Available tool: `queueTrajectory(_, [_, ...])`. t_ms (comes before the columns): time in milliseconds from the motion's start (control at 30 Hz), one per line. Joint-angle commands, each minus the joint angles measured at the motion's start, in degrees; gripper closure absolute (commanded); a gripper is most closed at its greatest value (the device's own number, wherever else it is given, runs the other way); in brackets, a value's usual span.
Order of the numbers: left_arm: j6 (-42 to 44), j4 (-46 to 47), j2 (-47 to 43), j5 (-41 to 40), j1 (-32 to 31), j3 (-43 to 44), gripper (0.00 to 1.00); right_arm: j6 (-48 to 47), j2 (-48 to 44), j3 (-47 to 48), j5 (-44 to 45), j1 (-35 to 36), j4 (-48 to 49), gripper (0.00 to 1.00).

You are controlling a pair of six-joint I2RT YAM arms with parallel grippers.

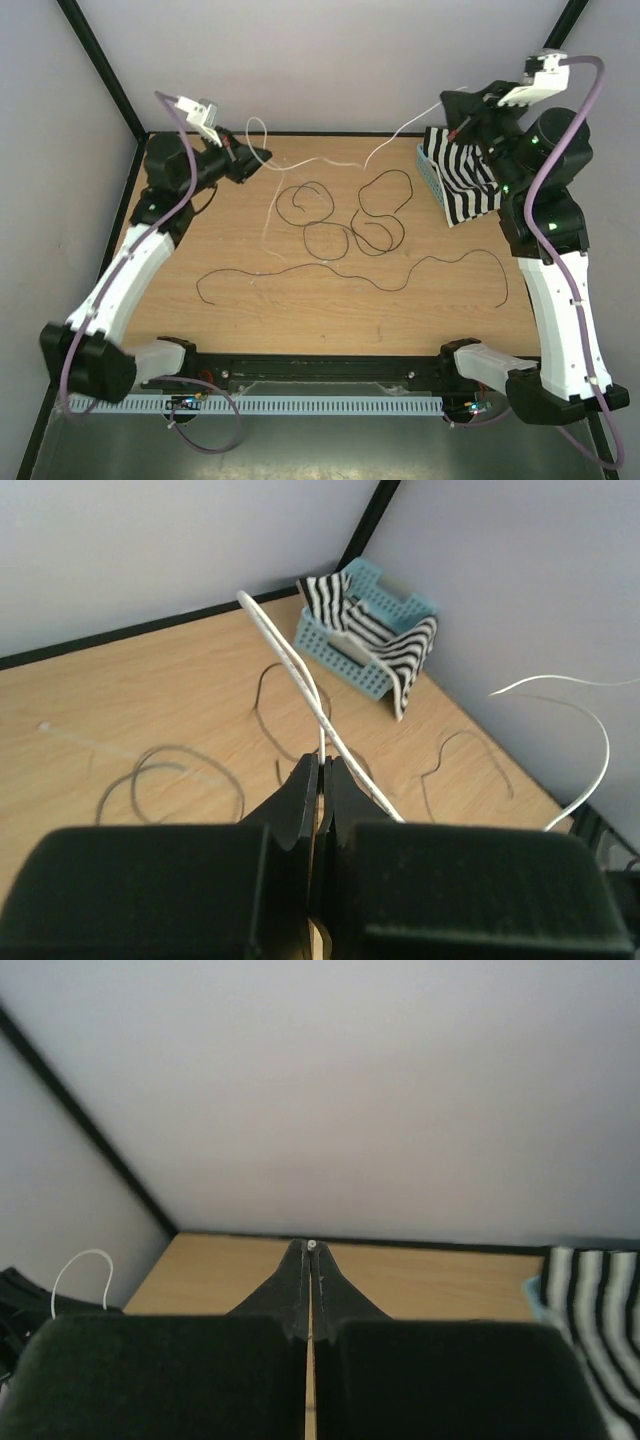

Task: Zip-tie the wires
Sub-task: Straighten the cable at the center of the board.

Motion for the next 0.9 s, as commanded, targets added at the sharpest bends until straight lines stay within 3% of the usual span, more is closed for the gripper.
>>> queueTrajectory(0, [15.0, -25.4, -10.7, -8.8, -0.3, 0.2, 1.00, 7.6, 1.8, -4.5, -12.4, 1.0, 0.9, 1.00])
queueTrajectory(67, [19.6, -35.3, -13.9, -14.3, 0.0, 2.0, 1.00, 8.6, 1.5, -8.6, -11.9, 3.3, 3.1, 1.00])
queueTrajectory(233, [23.5, -49.2, -20.5, -22.3, 1.4, 3.9, 1.00, 7.5, 2.3, -12.7, -6.0, 12.2, 5.0, 1.00])
queueTrajectory(467, [30.7, -70.5, -18.9, -35.2, 2.3, 15.9, 1.00, 6.7, 3.7, -16.4, -0.1, 20.2, 5.9, 1.00])
queueTrajectory(667, [34.1, -77.0, -19.2, -43.2, 3.3, 19.0, 1.00, 5.0, 0.4, -22.3, 4.7, 21.3, 4.5, 1.00])
queueTrajectory(867, [33.7, -77.4, -15.2, -39.2, 3.2, 13.5, 1.00, 1.6, -5.4, -29.1, 11.8, 21.2, -1.3, 1.00])
